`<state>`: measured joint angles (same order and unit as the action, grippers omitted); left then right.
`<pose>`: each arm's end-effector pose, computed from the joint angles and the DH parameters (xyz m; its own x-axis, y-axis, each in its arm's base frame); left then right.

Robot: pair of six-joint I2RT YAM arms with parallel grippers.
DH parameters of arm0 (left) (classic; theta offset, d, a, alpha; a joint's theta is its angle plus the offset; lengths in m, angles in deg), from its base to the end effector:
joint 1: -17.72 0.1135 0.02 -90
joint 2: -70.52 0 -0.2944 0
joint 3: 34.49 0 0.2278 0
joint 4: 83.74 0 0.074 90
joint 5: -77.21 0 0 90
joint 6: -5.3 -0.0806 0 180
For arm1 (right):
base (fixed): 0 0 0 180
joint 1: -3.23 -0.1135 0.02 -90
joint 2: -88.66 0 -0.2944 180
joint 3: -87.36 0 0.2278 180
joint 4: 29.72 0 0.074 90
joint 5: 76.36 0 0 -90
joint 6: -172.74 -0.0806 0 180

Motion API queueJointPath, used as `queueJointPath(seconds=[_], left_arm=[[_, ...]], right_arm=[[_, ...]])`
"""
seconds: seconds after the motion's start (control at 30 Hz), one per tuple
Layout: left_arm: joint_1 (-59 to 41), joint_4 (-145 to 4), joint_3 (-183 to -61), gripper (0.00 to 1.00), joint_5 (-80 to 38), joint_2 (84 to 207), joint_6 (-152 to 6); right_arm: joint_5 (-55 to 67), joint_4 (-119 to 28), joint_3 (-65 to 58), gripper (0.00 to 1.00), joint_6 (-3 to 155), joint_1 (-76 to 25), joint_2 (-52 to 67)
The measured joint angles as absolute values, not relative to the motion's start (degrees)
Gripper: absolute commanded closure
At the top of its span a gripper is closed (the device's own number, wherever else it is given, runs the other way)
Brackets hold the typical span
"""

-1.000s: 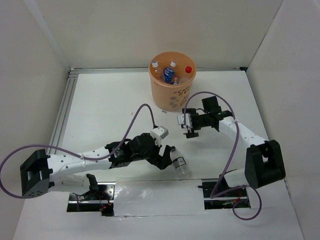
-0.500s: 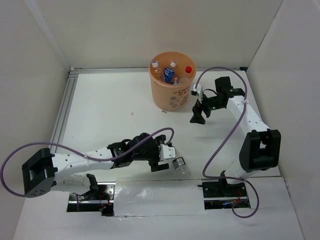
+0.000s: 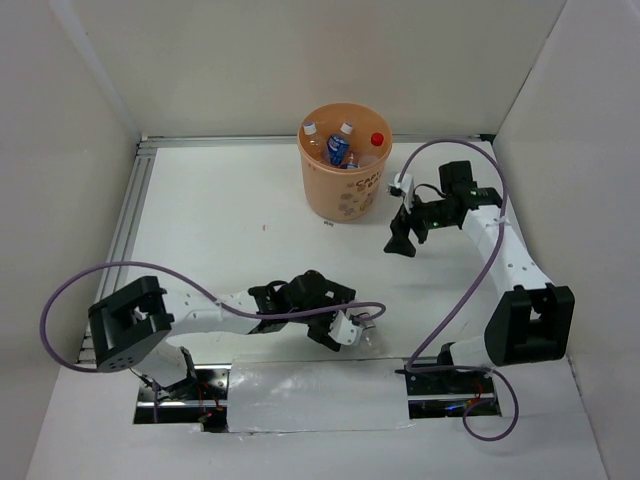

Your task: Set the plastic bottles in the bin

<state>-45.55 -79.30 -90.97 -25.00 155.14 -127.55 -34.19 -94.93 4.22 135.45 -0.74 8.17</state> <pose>0.1296 -0.2953 0.2169 0.4706 0.5433 -0.6952 0.8635 -0.1215 0.4896 0.2532 0.0775 0.3007 -0.2284 -0.5512 -0.8025 -0.9390 0.3425 0.0319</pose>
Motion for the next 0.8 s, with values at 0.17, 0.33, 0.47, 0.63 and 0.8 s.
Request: queueJointPath(seconds=[0.17, 0.33, 0.47, 0.63, 0.8], left_arm=[[-46.14, -83.65, -93.20, 0.00, -25.54, 160.82, -131.44], [-46.86, -86.58, -95.83, 0.01, -27.01, 164.80, -133.34], [-47.41, -86.62, -98.54, 0.06, -29.24, 167.71, -134.13], [-48.94, -88.79, -99.39, 0.08, -30.64, 170.77, -133.95], [-49.20, -92.68, -101.09, 0.08, -31.07, 174.29, -131.88]], right_arm=[[-34.63, -94.95, 4.76, 0.09, 135.06, 2.17, 10.05], [-35.35, -95.54, 6.08, 0.09, 135.12, 5.36, 11.69], [-35.87, -95.93, 6.12, 0.09, 135.34, 6.76, 11.71], [-36.68, -96.15, 6.12, 0.09, 135.58, 7.40, 11.71], [-37.16, -96.52, 6.14, 0.09, 135.54, 8.01, 11.73]])
